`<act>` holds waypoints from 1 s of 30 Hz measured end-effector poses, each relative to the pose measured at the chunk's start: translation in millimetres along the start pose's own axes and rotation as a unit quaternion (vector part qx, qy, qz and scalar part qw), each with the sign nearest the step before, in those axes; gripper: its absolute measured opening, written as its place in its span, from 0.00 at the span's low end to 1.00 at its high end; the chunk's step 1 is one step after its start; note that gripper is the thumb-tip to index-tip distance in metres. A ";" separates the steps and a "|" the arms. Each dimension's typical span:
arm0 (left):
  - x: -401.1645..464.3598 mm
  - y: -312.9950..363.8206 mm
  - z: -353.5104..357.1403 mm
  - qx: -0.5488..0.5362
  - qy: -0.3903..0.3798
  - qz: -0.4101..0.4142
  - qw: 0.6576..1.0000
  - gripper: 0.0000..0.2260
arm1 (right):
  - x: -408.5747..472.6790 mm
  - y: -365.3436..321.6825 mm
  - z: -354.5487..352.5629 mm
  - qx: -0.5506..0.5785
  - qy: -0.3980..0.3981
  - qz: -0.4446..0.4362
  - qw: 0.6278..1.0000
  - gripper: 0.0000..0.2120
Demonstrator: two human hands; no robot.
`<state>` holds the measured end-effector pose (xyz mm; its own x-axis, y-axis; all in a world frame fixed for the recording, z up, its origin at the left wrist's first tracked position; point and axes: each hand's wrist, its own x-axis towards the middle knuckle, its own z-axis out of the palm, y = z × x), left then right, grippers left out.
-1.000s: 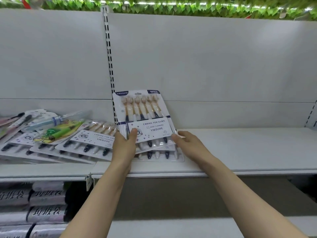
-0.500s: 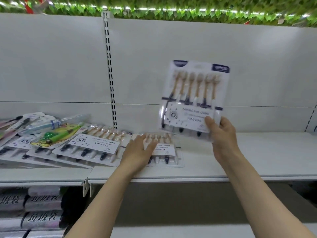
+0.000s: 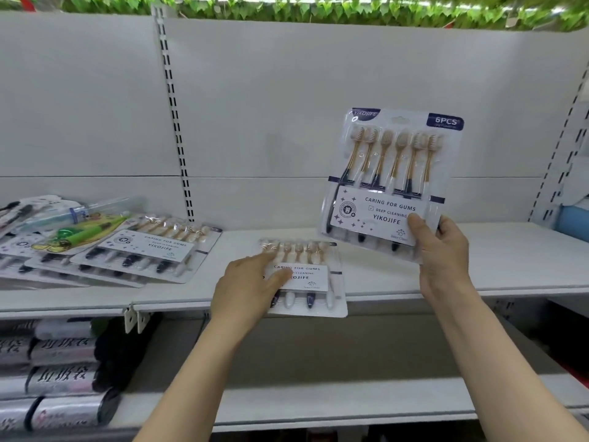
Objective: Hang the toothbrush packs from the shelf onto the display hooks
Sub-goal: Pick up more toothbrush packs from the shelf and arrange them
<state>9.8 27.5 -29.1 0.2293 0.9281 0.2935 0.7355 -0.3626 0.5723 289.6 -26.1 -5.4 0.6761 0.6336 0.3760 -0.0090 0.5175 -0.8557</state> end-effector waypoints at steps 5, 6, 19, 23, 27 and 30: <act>-15.8 8.0 -3.7 0.076 -0.015 -0.086 0.993 0.47 | -9.9 -8.2 -9.8 -0.018 0.000 -0.028 0.999 0.04; -19.2 9.9 -4.8 0.085 -0.011 -0.094 0.992 0.48 | -12.5 -10.0 -11.2 -0.022 -0.001 -0.033 0.999 0.05; -55.8 -5.0 -24.3 -0.242 0.121 -0.151 0.951 0.24 | -50.5 -25.7 -15.9 0.024 0.006 -0.021 0.999 0.02; -84.6 -32.7 -35.0 -0.283 0.152 -0.174 0.931 0.24 | -81.3 -30.3 -0.1 0.017 -0.010 -0.003 1.000 0.03; -120.3 -63.6 -69.8 -0.354 0.189 -0.154 0.903 0.22 | -126.1 -38.7 29.4 0.007 -0.025 -0.010 1.000 0.06; -151.2 -103.2 -113.6 -0.384 0.212 -0.144 0.887 0.18 | -170.5 -41.2 68.0 0.024 -0.031 -0.037 0.999 0.04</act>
<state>-173.2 -85.0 -45.5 -0.2771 0.9357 0.2185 0.0360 -0.2171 0.9755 124.6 -116.4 -10.2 0.6292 0.6268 0.4596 0.0026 0.5896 -0.8077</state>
